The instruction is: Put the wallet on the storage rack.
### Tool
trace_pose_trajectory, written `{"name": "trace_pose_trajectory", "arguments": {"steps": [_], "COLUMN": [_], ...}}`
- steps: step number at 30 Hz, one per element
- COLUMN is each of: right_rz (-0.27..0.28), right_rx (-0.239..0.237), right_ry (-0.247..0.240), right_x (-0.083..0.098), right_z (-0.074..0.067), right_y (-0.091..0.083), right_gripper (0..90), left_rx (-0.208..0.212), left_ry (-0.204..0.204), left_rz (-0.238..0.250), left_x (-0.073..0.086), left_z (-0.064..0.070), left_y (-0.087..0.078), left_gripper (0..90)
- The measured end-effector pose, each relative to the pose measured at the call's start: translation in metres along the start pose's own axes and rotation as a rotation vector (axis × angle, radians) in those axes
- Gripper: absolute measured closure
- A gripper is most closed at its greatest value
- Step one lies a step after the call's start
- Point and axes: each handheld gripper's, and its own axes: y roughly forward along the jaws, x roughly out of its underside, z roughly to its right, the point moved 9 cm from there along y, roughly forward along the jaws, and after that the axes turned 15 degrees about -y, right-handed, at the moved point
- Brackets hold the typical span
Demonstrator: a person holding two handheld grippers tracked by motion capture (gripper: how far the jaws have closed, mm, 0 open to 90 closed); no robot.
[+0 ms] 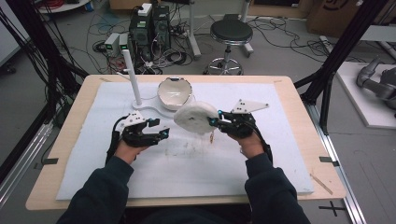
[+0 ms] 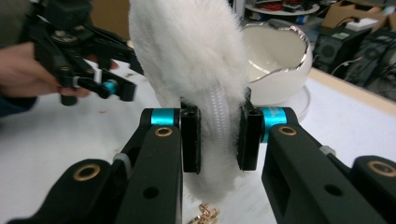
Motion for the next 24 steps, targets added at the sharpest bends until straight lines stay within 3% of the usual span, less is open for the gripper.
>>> {"name": "trace_pose_trajectory", "arguments": {"steps": [4,6,8,9,17,24], "right_rz": [-0.028,-0.039,-0.042,-0.046,-0.068,-0.114], "right_rx": [0.01,0.019,0.018,0.019,0.013,0.019], "right_ry": [-0.044,-0.087,-0.096,-0.12,-0.19,-0.256], "right_x": [-0.014,-0.031,-0.035,-0.048,-0.087,-0.105], "right_z": [0.006,0.015,0.017,0.024,0.044,0.061], "right_y": [0.009,0.018,0.02,0.027,0.06,0.093], "right_gripper": [76.5,76.5,76.5,76.5,76.4,76.4], "left_rx": [-0.024,-0.02,-0.025,-0.034,-0.054,-0.051], "left_ry": [-0.005,-0.014,-0.012,-0.009,-0.032,-0.036], "left_rz": [0.006,0.023,0.027,0.02,0.012,0.001], "left_x": [-0.001,-0.003,-0.004,-0.003,-0.002,0.0], "left_z": [-0.009,-0.015,-0.017,-0.022,-0.033,-0.033], "left_y": [-0.004,-0.01,-0.011,-0.014,-0.019,-0.017], "left_gripper": [21.7,21.1,21.1,21.1,21.4,21.9]}}
